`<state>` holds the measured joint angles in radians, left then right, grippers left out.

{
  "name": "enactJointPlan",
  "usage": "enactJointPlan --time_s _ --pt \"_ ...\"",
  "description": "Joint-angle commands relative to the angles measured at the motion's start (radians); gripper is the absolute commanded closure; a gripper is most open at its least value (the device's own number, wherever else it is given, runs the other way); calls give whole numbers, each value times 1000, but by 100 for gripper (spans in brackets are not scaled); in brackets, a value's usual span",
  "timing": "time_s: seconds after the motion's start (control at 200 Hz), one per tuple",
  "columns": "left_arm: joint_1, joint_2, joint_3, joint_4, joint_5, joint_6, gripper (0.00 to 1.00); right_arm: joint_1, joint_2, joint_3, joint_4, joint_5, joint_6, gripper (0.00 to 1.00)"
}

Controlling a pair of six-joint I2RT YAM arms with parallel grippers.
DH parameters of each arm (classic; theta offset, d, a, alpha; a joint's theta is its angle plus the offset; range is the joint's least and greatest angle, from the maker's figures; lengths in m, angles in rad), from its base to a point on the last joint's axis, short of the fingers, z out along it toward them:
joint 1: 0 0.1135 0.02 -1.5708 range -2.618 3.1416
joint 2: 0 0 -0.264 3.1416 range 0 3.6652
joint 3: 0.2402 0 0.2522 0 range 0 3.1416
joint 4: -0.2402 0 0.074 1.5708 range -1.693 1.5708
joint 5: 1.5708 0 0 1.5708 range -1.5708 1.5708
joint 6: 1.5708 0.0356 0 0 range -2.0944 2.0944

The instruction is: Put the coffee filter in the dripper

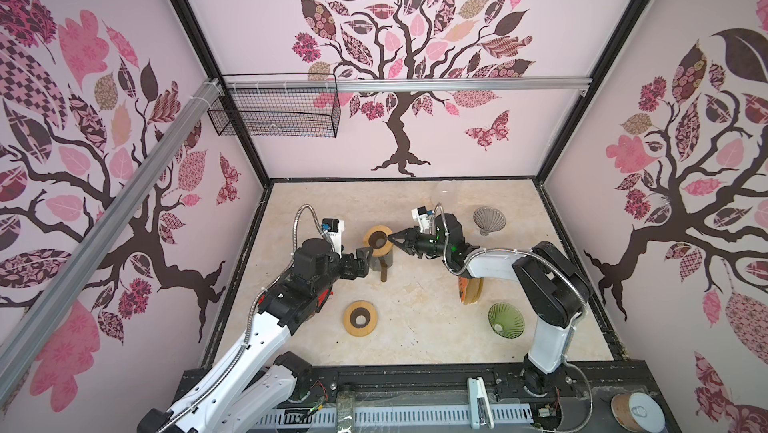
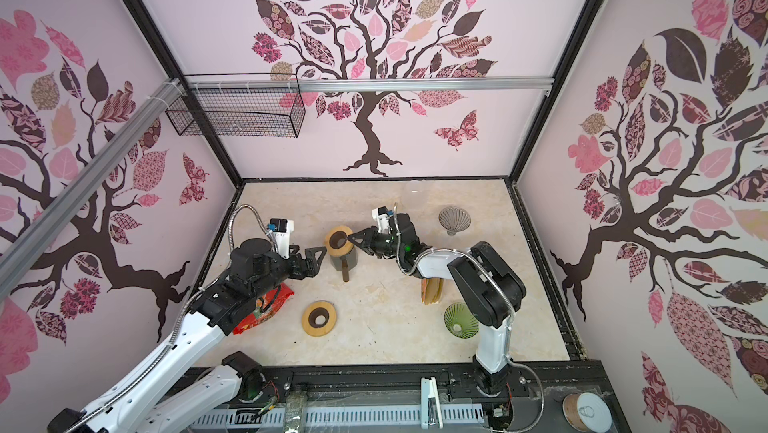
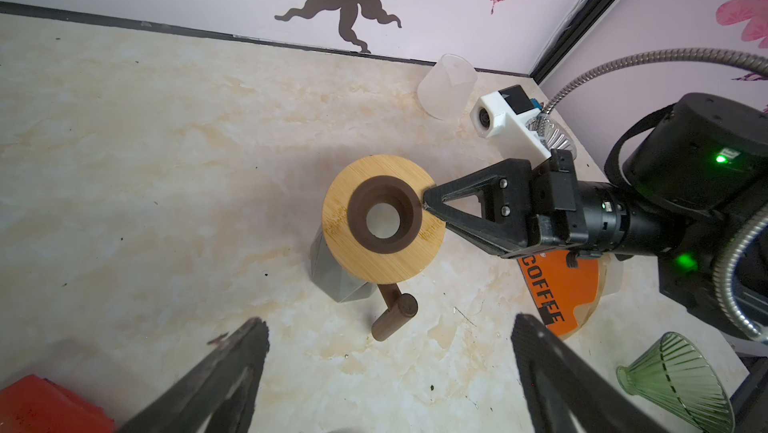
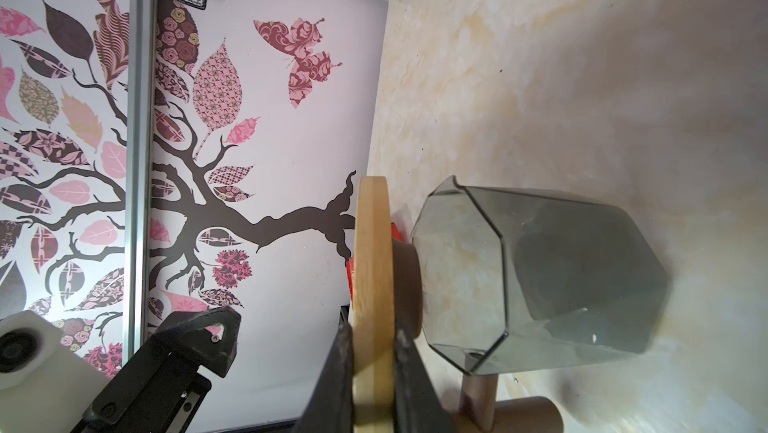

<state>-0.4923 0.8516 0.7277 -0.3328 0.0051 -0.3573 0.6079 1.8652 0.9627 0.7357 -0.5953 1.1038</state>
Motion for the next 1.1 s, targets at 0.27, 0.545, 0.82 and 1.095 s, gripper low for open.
enactJointPlan --time_s 0.27,0.545,0.82,1.095 --pt "3 -6 54 -3 -5 14 5 8 48 45 14 -7 16 96" --pt "4 -8 53 1 -5 14 5 8 52 48 -8 6 4 90" --pt "3 -13 50 5 -5 13 5 8 51 48 -19 15 -1 82" --pt "4 -14 50 8 -4 14 5 8 47 49 -25 19 -2 79"
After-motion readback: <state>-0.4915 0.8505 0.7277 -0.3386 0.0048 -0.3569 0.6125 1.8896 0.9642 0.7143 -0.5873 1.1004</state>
